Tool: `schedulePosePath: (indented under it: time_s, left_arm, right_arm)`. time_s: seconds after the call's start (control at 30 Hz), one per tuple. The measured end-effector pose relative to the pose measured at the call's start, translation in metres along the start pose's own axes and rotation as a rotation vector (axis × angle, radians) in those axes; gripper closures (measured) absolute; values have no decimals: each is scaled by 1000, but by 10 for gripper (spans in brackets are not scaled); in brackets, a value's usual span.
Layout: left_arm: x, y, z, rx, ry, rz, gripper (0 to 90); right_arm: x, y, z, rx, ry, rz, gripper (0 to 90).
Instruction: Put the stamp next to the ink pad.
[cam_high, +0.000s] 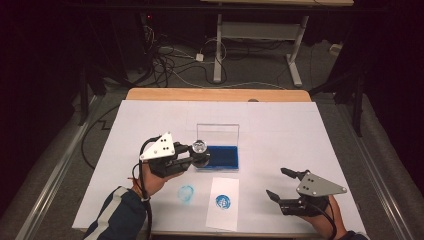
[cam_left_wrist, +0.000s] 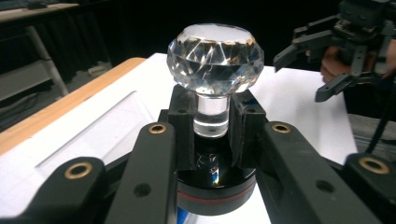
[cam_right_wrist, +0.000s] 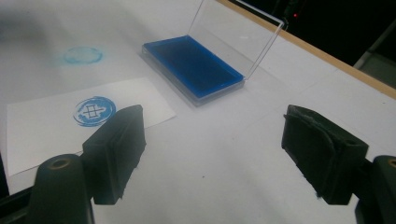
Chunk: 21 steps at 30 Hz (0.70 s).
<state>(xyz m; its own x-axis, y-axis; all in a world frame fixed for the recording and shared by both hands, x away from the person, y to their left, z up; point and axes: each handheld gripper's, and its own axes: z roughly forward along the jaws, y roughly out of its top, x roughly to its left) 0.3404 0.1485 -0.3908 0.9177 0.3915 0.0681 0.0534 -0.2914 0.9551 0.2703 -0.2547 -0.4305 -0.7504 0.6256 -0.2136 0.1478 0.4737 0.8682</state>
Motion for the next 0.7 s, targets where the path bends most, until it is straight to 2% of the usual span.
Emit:
schedulePosePath:
  time_s: [0.27, 0.4, 0.7]
  left_arm:
    - [5, -2, -8, 5, 43, 0, 721]
    - [9, -3, -9, 7, 64, 0, 721]
    - [16, -7, -11, 18, 90, -12, 721]
  right_arm:
    - [2, 0, -2, -8, 4, -14, 217]
    - [3, -3, -2, 6, 5, -22, 217]
    - [5, -4, -4, 2, 5, -23, 217]
